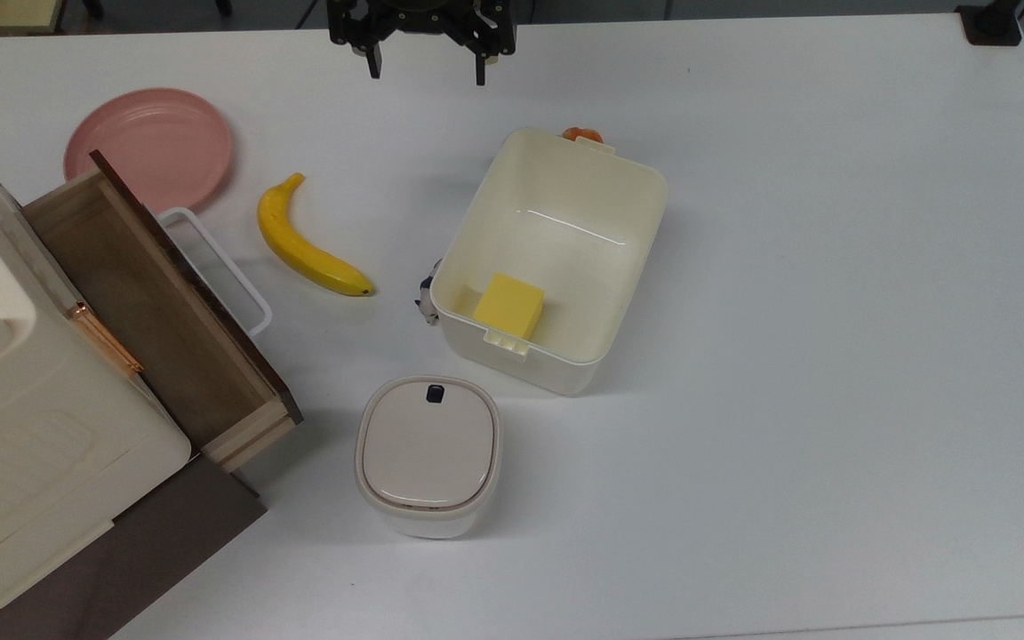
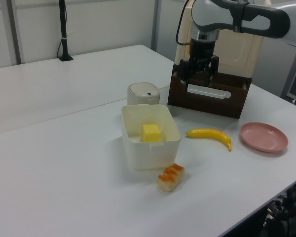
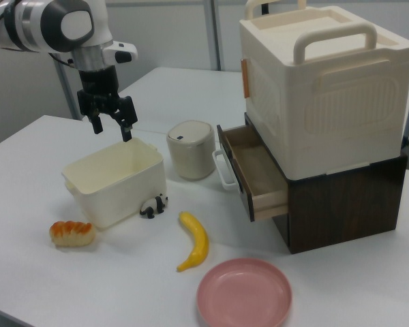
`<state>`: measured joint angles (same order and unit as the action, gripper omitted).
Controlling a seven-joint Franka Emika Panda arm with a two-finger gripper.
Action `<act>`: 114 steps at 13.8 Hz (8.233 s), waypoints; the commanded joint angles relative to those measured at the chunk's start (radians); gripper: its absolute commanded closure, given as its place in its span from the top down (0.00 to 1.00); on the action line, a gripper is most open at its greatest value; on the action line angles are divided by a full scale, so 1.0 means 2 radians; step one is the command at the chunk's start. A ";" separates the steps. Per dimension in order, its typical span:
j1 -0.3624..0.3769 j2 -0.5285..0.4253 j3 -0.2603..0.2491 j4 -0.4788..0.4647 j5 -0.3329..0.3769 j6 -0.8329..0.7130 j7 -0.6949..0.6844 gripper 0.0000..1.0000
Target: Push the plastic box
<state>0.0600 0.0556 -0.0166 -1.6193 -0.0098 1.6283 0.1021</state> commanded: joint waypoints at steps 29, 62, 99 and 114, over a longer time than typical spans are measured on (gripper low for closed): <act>0.001 -0.016 -0.002 -0.131 -0.026 0.197 -0.431 1.00; 0.012 0.027 0.008 -0.167 -0.045 0.204 -0.557 1.00; 0.093 0.165 0.050 -0.016 -0.086 0.264 -0.425 1.00; 0.000 0.038 0.044 -0.049 -0.090 0.158 -0.431 1.00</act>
<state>0.1226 0.2506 0.0766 -1.6554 -0.1758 1.9916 -0.7683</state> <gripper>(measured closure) 0.000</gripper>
